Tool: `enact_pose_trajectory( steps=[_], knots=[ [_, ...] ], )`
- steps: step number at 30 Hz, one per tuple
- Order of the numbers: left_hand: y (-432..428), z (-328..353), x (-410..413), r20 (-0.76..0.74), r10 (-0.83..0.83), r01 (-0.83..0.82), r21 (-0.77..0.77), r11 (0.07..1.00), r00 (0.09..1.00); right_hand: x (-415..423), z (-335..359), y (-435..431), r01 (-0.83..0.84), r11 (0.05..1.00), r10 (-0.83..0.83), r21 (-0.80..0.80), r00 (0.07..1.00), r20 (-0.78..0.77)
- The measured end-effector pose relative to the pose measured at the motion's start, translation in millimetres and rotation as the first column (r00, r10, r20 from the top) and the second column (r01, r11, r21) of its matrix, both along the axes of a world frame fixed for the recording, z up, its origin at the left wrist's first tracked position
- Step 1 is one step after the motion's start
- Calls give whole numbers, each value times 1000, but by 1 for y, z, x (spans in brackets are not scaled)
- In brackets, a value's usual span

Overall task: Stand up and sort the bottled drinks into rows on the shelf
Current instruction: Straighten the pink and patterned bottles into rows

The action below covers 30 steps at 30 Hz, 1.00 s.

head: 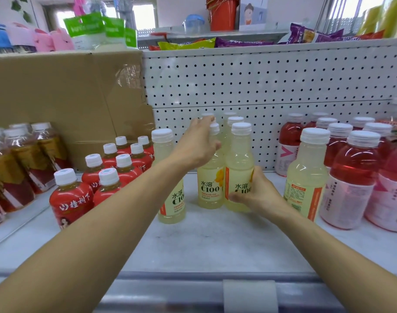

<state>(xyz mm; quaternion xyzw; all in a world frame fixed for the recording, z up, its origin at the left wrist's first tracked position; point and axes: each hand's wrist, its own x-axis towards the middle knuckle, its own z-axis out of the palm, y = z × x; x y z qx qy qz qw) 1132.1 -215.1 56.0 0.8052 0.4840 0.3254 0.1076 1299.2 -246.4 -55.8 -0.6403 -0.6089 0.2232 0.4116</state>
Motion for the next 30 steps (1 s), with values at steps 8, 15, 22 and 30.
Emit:
enact_pose_trajectory(
  steps=[8,15,22,30],
  knots=[
    [-56,-76,-18,202,-62,-61,552,831,978,-4,4,-66,-4,867,-145,498,955,259],
    [-55,-104,-52,616,217,-314,52,948,757,28,-3,-102,259,594,-398,761,917,-2],
    [-33,-128,-60,593,292,-102,-333,937,750,40,-2,-91,260,934,-192,246,944,-270],
    [-47,-133,-45,622,-28,300,-338,892,783,22,-9,-78,-101,994,110,44,939,-325]
  ],
)
